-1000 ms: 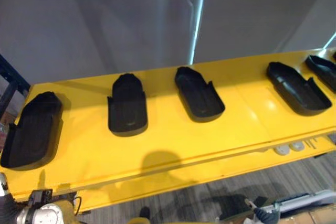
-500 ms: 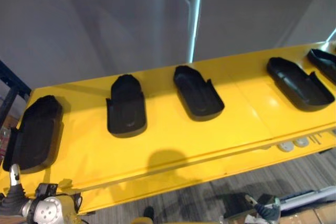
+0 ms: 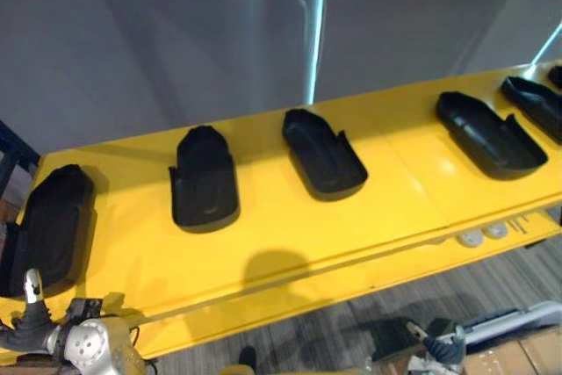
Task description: Walk over and take plastic housings, then place them on the shelf
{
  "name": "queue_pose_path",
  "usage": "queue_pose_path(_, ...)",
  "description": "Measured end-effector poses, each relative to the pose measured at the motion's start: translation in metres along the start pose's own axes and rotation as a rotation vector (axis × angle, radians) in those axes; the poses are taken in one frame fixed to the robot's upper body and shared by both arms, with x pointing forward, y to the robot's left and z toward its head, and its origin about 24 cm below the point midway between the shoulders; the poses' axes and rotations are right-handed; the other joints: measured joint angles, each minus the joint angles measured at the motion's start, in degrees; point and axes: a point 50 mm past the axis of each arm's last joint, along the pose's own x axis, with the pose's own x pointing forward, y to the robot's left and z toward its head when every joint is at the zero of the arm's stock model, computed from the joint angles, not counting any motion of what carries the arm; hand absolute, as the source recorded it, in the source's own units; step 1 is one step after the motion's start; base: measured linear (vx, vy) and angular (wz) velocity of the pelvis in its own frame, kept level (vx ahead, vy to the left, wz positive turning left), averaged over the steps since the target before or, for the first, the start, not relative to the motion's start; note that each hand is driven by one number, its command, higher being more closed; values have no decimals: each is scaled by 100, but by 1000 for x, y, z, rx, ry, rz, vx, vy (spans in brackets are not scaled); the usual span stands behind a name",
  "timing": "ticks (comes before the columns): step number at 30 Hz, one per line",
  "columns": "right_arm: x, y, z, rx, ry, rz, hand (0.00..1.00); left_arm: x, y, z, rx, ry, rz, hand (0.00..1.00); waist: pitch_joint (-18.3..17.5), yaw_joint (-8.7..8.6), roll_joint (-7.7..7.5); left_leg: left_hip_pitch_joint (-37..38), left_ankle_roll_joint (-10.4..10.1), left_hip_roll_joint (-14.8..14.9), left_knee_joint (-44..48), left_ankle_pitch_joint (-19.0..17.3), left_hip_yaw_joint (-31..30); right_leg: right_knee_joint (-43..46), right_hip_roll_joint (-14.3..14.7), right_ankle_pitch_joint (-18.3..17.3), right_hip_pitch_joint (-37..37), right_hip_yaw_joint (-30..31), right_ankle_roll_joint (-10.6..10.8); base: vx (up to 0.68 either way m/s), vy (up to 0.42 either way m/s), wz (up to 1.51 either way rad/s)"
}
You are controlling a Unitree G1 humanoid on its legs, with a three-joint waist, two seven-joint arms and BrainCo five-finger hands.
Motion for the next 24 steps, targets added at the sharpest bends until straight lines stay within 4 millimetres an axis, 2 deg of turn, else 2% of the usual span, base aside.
queue_pose_path(4, 1, 3, 4, 6, -14, 6, 0, -1, -3, -2, -1, 8, 1, 0, 68, -24, -5, 8, 1, 7, 0, -6, 40, 5, -1, -6, -13, 16, -9, -24, -1, -6)
queue_pose_path(8, 2, 4, 6, 7, -17, 9, 0, 0, -5, -13, -3, 58, 29, 0, 79, -30, -24, 9, -1, 8, 1, -24, 45, 12, -1, -2, -17, 23, -4, 0, 0, 0)
queue_pose_path(24, 7, 4, 15, -2, -53, 14, 0, 10, -15, -11, 10, 36, 74, 0, 255, -41, -34, 10, 8, 7, 133, -139, 211, 117, -19, -21, -126, 237, -24, -8, 2, -5)
